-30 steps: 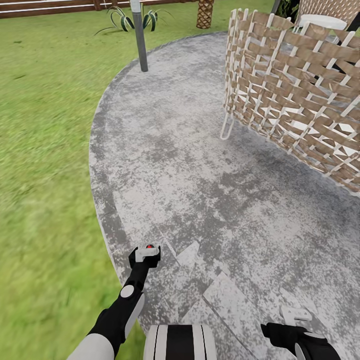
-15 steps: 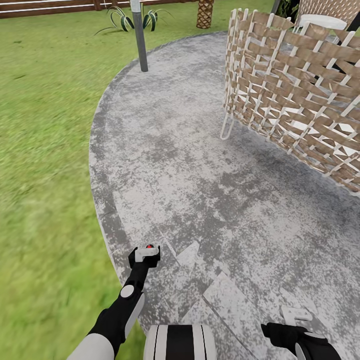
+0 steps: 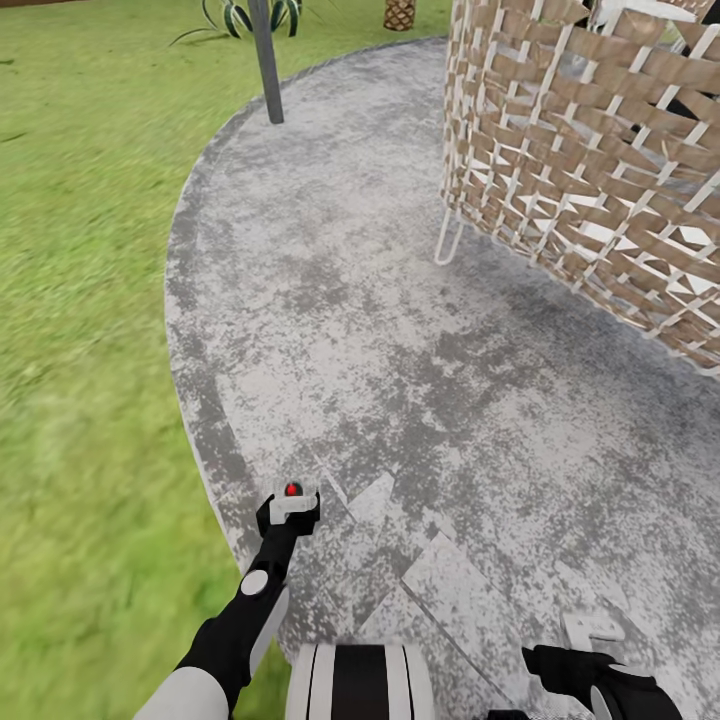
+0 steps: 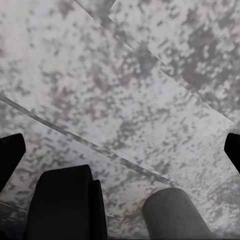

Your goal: Pick up the pesticide atomizer in the garden and spray insectifuge to fully cover both potted plants in the garden.

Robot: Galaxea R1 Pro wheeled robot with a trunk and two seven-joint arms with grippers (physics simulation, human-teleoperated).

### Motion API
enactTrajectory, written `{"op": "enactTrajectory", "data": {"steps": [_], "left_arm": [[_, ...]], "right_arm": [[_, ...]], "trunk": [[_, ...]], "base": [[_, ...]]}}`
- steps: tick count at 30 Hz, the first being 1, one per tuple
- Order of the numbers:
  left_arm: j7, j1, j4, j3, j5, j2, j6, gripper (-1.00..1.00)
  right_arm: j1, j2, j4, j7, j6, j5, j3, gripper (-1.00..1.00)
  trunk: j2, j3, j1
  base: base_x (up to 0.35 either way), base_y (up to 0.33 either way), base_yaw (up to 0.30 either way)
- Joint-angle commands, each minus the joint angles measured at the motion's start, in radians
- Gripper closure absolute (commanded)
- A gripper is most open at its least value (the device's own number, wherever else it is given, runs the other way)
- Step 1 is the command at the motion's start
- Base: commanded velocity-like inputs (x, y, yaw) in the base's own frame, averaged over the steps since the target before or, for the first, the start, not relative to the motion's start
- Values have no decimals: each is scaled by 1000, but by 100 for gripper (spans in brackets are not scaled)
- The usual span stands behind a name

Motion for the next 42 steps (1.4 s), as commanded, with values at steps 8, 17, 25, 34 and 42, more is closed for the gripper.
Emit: {"op": "enactTrajectory", "data": {"steps": [8, 17, 25, 34, 42], "left_arm": [[9, 0, 1, -5, 0, 1, -3, -100], [9, 0, 1, -5, 0, 1, -3, -100], [9, 0, 1, -5, 0, 1, -4, -100], [9, 0, 1, -5, 0, 1, -4, -100], [9, 0, 1, -5, 0, 1, -4, -100]], "right_arm": [[0, 0, -1, 1, 5, -1, 1, -100], [0, 0, -1, 1, 5, -2, 1, -100], [0, 0, -1, 1, 5, 0, 1, -100], [0, 0, -1, 1, 5, 0, 1, -100], [0, 0, -1, 1, 5, 0, 1, -100]], "trunk": [[-1, -21, 1], [-1, -26, 2], [-1, -30, 2], [-1, -30, 2], [-1, -35, 2]], "base": [[0, 0, -1], [0, 0, 0], [0, 0, 0], [0, 0, 0], [0, 0, 0]]}}
